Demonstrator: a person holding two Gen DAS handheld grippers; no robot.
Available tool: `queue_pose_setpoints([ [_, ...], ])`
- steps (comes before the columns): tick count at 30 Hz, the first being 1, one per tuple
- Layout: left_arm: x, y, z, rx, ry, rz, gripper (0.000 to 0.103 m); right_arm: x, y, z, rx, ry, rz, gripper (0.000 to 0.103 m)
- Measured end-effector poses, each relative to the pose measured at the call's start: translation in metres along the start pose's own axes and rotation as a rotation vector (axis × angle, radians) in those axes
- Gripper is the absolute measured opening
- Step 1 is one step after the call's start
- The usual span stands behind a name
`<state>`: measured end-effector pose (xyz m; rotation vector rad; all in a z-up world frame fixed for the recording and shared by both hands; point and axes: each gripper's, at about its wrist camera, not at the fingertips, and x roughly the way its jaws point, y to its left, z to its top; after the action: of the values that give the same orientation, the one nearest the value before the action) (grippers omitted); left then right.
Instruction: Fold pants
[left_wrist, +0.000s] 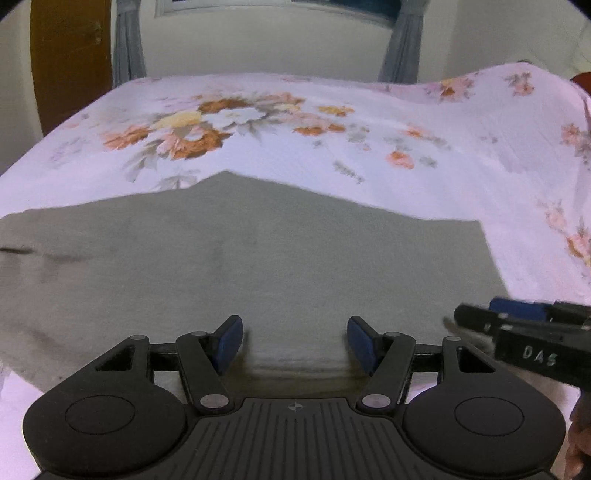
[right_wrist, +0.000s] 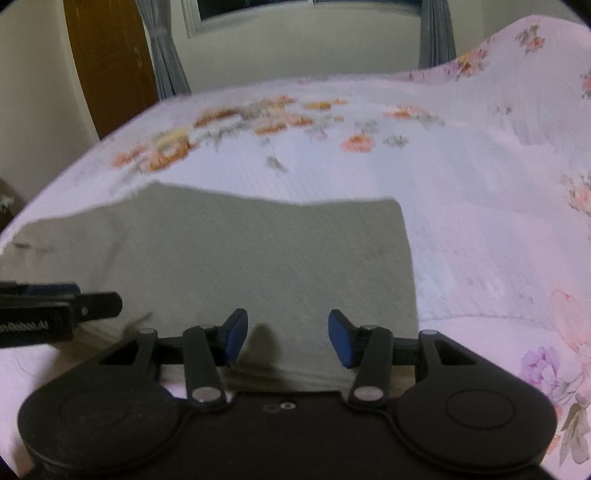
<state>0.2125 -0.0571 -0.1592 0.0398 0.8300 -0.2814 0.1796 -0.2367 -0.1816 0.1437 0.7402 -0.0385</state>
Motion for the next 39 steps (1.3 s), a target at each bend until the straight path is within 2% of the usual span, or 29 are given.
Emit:
queue_pose_setpoints([
  [3, 0.013, 0.006, -0.007, 0.01, 0.063, 0.009, 0.063, 0.019, 0.014, -0.004, -0.052, 0.082, -0.013, 0.05],
  [5, 0.008, 0.012, -0.009, -0.014, 0.051, 0.0, 0.063, 0.018, 0.017, -0.002, -0.056, 0.079, -0.018, 0.051],
  [7, 0.002, 0.016, -0.009, -0.019, 0.039, 0.001, 0.063, 0.012, 0.018, 0.003, -0.014, 0.064, 0.024, 0.052],
  [13, -0.015, 0.04, -0.01, -0.06, 0.022, 0.043, 0.063, 0.009, 0.048, 0.013, -0.025, 0.029, 0.08, 0.056],
  [15, -0.019, 0.053, -0.013, -0.091, 0.022, 0.053, 0.064, 0.014, 0.057, 0.014, -0.027, 0.037, 0.112, 0.056],
  [17, -0.022, 0.066, -0.016, -0.114, 0.017, 0.07, 0.07, 0.018, 0.069, 0.013, -0.023, 0.05, 0.143, 0.056],
  [24, -0.025, 0.1, -0.022, -0.163, 0.002, 0.101, 0.073, 0.039, 0.097, 0.007, -0.113, 0.106, 0.083, 0.057],
  [29, -0.026, 0.119, -0.025, -0.214, 0.001, 0.099, 0.079, 0.031, 0.101, 0.016, -0.078, 0.065, 0.088, 0.059],
  [31, -0.025, 0.126, -0.026, -0.236, 0.0, 0.101, 0.08, 0.036, 0.106, 0.014, -0.095, 0.083, 0.091, 0.064],
  [33, -0.026, 0.134, -0.028, -0.253, -0.006, 0.106, 0.08, 0.045, 0.11, 0.009, -0.113, 0.118, 0.093, 0.064],
  [39, -0.026, 0.166, -0.03, -0.324, 0.001, 0.133, 0.08, 0.045, 0.111, 0.008, -0.085, 0.113, 0.094, 0.066],
])
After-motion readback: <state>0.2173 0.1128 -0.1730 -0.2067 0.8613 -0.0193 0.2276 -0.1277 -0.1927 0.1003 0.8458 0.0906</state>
